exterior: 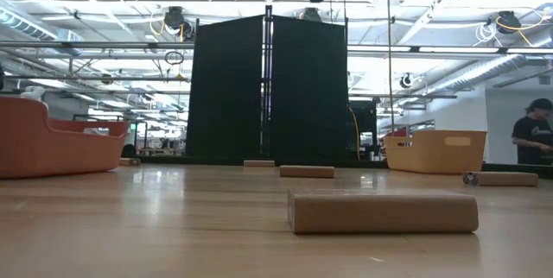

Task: Sort blocks
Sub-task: Put the yellow block into the yellow bin, then put the brown block into the blue bin

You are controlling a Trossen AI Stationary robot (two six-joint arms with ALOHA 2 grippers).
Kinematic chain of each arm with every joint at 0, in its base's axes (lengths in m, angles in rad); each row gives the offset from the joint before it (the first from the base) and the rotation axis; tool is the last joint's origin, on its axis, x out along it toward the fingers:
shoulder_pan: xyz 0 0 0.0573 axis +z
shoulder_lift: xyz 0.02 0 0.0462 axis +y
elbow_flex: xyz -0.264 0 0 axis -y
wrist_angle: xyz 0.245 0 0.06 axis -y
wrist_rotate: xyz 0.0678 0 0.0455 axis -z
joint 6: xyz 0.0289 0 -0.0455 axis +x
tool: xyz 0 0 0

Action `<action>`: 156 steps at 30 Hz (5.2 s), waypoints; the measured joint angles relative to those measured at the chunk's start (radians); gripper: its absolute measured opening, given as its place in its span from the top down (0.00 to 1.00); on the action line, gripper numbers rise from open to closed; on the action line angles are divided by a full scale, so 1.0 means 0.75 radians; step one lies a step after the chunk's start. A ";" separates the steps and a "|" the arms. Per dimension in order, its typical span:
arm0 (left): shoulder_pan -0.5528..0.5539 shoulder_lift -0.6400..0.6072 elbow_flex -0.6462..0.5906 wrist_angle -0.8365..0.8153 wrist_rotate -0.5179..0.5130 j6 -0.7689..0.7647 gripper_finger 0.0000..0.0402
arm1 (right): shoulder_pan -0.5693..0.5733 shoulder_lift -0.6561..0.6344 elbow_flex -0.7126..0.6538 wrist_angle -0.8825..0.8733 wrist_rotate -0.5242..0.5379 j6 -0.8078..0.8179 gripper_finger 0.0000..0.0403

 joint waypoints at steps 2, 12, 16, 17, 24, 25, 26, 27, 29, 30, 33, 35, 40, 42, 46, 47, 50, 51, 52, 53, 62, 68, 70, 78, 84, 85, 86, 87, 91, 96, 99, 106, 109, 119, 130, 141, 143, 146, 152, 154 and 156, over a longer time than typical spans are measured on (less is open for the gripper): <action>0.009 0.001 0.000 0.002 0.002 0.000 0.80 | 0.000 0.009 0.000 0.007 0.001 0.000 0.34; 0.063 -0.004 0.000 -0.014 0.126 -0.061 0.80 | -0.003 0.004 0.000 0.001 0.002 0.000 0.48; 0.077 -0.004 0.000 -0.016 0.136 -0.110 0.77 | -0.003 0.004 0.000 -0.002 0.006 0.005 0.60; 0.077 -0.004 0.000 -0.018 0.135 -0.108 0.75 | -0.004 0.004 0.000 -0.004 0.006 0.005 0.64; 0.079 -0.004 0.000 -0.027 0.142 -0.098 0.56 | -0.023 0.003 0.000 0.001 -0.001 0.009 0.81; 0.079 -0.004 0.000 -0.027 0.142 -0.101 0.54 | -0.029 0.003 0.000 0.001 -0.001 0.009 0.81; 0.079 -0.004 0.000 -0.027 0.142 -0.103 0.52 | -0.036 0.004 0.000 0.001 -0.001 0.009 0.81; 0.079 -0.006 0.000 -0.032 0.142 -0.106 0.50 | -0.045 0.001 0.000 0.000 -0.001 0.010 0.81; 0.079 -0.015 0.000 -0.063 0.136 -0.132 0.48 | -0.064 -0.013 0.000 -0.027 -0.006 0.010 0.79; 0.081 -0.024 0.000 -0.084 0.128 -0.137 0.47 | -0.078 -0.027 0.000 -0.052 -0.006 0.008 0.77; 0.082 -0.072 0.000 -0.198 0.080 -0.132 0.47 | -0.130 -0.078 0.000 -0.159 -0.005 -0.026 0.73; 0.082 -0.117 0.000 -0.295 0.014 -0.103 0.47 | -0.170 -0.117 0.001 -0.275 0.004 -0.066 0.73; 0.086 -0.205 0.000 -0.659 -0.208 -0.066 0.47 | -0.282 -0.210 0.001 -0.634 0.162 -0.202 0.77; 0.090 -0.208 0.000 -0.770 -0.224 -0.074 0.47 | -0.330 -0.235 0.001 -0.834 0.308 -0.252 0.77; 0.087 -0.191 -0.008 -0.815 -0.213 -0.134 0.47 | -0.427 -0.241 0.001 -1.235 0.584 -0.284 0.75; 0.084 -0.180 -0.008 -0.812 -0.202 -0.140 0.47 | -0.452 -0.240 0.001 -1.321 0.635 -0.291 0.75; 0.076 -0.150 -0.010 -0.785 -0.182 -0.165 0.47 | -0.538 -0.224 0.001 -1.504 0.741 -0.282 0.74; 0.071 -0.143 -0.010 -0.765 -0.178 -0.171 0.47 | -0.570 -0.218 0.001 -1.553 0.763 -0.275 0.74; 0.068 -0.134 -0.010 -0.748 -0.171 -0.171 0.47 | -0.598 -0.212 0.001 -1.588 0.774 -0.261 0.74; 0.067 -0.127 -0.010 -0.737 -0.162 -0.171 0.47 | -0.630 -0.206 0.001 -1.609 0.774 -0.248 0.73; 0.067 -0.124 -0.010 -0.728 -0.102 -0.164 0.47 | -0.848 -0.061 0.000 -1.633 0.773 -0.335 0.73; 0.067 -0.124 -0.010 -0.732 -0.041 -0.171 0.47 | -0.918 0.078 0.000 -1.626 0.766 -0.319 0.73; 0.067 -0.124 -0.010 -0.740 -0.041 -0.171 0.47 | -0.925 0.118 0.000 -1.627 0.764 -0.317 0.73; 0.067 -0.124 -0.010 -0.750 -0.001 -0.171 0.47 | -0.929 0.250 0.000 -1.653 0.770 -0.320 0.72; 0.067 -0.124 -0.010 -0.753 0.006 -0.171 0.47 | -0.929 0.303 0.000 -1.655 0.770 -0.317 0.66; 0.067 -0.124 -0.010 -0.753 0.008 -0.171 0.47 | -0.929 0.305 0.000 -1.655 0.770 -0.317 0.64; 0.067 -0.124 -0.010 -0.753 0.009 -0.171 0.47 | -0.929 0.306 0.000 -1.655 0.770 -0.317 0.62; 0.067 -0.124 -0.010 -0.753 0.009 -0.171 0.47 | -0.929 0.306 0.000 -1.655 0.770 -0.320 0.60; 0.067 -0.124 -0.010 -0.753 0.009 -0.142 0.47 | -0.928 0.306 0.000 -1.676 0.770 -0.329 0.53; 0.106 -0.124 -0.010 -0.798 0.009 -0.134 0.47 | -0.927 0.289 0.000 -1.749 0.765 -0.331 0.49; 0.182 -0.124 -0.010 -0.881 0.016 -0.137 0.47 | -0.916 0.232 0.000 -1.798 0.742 -0.324 0.49; 0.396 -0.052 -0.010 -0.949 0.284 -0.032 0.47 | -0.841 -0.006 0.000 -1.784 0.500 -0.241 0.50; 0.390 0.064 -0.010 -0.926 0.441 0.084 0.47 | -0.765 -0.133 0.000 -1.736 0.425 -0.155 0.50; 0.235 0.545 -0.010 -0.446 0.471 0.392 0.47 | -0.299 -0.473 0.000 -1.415 0.382 0.248 0.50; 0.217 0.839 -0.009 -0.203 0.452 0.607 0.47 | 0.208 -0.549 0.000 -1.229 0.588 0.655 0.50; 0.215 1.009 0.087 -0.177 0.387 0.558 0.47 | 0.367 -0.509 0.000 -1.231 0.708 0.693 0.50; 0.207 1.017 0.097 -0.175 0.384 0.558 0.47 | 0.379 -0.509 0.000 -1.232 0.708 0.692 0.50; 0.190 1.019 0.108 -0.179 0.375 0.558 0.47 | 0.401 -0.510 0.000 -1.235 0.708 0.692 0.50; 0.158 1.022 0.120 -0.188 0.365 0.461 0.47 | 0.461 -0.510 0.000 -1.236 0.705 0.669 0.50; 0.150 1.022 0.120 -0.191 0.353 0.416 0.50 | 0.485 -0.509 0.000 -1.236 0.705 0.666 0.50; 0.141 1.021 0.121 -0.200 0.342 0.374 0.55 | 0.513 -0.510 0.000 -1.237 0.703 0.663 0.50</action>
